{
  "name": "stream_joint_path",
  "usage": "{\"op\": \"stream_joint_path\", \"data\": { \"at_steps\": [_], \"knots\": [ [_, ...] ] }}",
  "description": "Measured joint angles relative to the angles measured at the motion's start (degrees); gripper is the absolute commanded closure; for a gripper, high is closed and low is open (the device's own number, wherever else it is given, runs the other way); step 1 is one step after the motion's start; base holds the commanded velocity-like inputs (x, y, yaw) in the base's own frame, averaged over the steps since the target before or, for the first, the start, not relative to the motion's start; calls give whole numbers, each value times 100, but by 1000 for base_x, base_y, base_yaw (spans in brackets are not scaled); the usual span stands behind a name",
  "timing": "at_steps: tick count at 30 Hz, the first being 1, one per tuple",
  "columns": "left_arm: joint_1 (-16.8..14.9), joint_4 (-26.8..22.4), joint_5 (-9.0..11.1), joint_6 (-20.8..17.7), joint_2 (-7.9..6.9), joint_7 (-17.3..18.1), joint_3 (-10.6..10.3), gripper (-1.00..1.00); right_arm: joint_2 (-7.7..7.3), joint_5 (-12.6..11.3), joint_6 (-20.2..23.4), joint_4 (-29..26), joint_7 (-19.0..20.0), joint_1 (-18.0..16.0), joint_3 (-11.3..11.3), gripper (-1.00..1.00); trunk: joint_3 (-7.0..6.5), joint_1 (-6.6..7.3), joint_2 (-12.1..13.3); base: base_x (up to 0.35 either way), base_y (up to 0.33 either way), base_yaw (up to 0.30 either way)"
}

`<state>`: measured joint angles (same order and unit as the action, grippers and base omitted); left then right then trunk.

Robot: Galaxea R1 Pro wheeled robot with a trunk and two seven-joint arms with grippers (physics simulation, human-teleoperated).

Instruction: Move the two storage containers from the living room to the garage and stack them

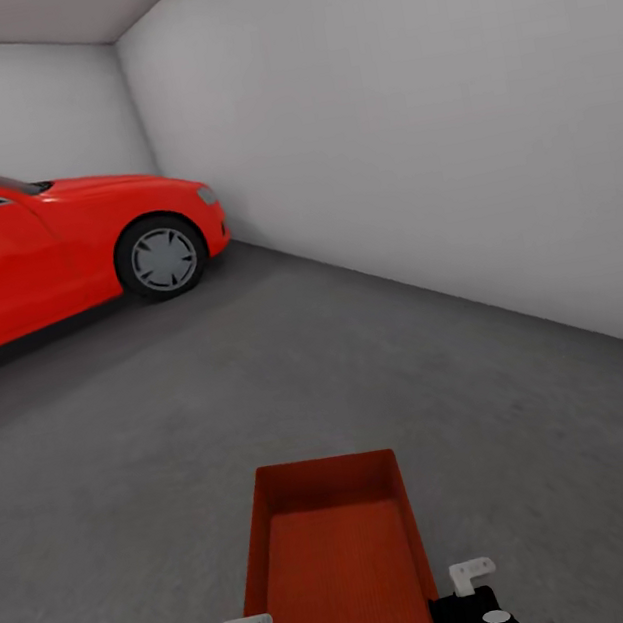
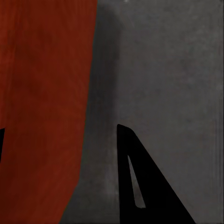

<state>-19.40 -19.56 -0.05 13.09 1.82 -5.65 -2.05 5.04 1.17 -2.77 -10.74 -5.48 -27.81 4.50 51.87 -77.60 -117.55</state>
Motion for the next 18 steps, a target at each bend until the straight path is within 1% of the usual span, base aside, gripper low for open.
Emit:
{"op": "stream_joint_path", "data": {
  "at_steps": [5,8,18],
  "knots": [
    [0,1,3,1,1,1,1,100,0,0,0,-1,-1,0,-1,100,-13,0,0,190,-177,-296],
    [0,2,7,1,2,-1,1,100,0,1,0,-1,-1,0,-2,100,-21,-1,0,133,-110,-297],
    [0,0,2,0,-1,1,0,100,0,0,0,0,3,0,1,100,-47,-2,0,20,-16,-297]
  ]
}}
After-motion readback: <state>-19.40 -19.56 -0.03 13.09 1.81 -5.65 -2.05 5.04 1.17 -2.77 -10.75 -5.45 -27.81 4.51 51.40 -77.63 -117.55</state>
